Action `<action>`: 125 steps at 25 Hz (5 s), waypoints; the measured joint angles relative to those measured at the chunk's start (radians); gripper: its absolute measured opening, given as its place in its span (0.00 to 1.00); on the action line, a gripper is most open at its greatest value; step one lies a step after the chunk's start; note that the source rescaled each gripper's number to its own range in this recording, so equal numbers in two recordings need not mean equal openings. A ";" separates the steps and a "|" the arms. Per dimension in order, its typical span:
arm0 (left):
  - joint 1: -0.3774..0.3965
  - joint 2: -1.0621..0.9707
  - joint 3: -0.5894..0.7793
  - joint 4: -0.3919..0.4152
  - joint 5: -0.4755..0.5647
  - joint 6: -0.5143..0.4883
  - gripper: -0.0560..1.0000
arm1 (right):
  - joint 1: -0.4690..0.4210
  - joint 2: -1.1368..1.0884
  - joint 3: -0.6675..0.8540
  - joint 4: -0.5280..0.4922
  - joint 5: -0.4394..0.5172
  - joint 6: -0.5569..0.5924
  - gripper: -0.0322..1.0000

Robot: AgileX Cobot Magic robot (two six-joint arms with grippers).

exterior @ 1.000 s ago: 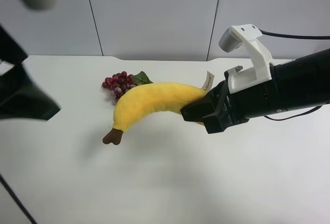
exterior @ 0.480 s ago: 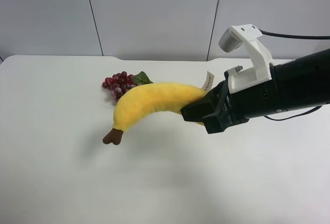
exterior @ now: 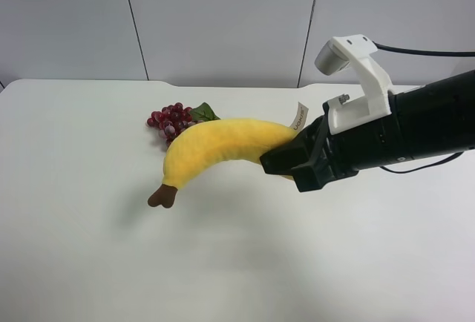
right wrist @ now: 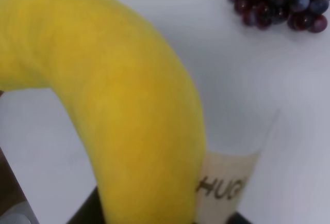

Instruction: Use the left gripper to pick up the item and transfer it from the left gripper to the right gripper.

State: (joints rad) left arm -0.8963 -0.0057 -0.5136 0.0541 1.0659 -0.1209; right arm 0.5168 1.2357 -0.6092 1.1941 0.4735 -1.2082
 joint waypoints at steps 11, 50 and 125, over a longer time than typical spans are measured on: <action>0.000 0.000 0.000 0.000 -0.004 0.000 1.00 | 0.000 0.000 0.000 -0.009 -0.004 0.012 0.03; 0.832 0.000 0.000 0.001 -0.005 0.004 1.00 | -0.313 0.274 -0.001 -0.775 0.061 0.744 0.03; 0.832 0.000 0.000 0.001 -0.005 0.004 1.00 | -0.313 -1.238 0.086 -1.222 0.618 1.194 1.00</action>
State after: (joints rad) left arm -0.0643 -0.0057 -0.5136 0.0549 1.0610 -0.1172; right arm 0.2033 -0.0026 -0.5234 -0.0281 1.0913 -0.0137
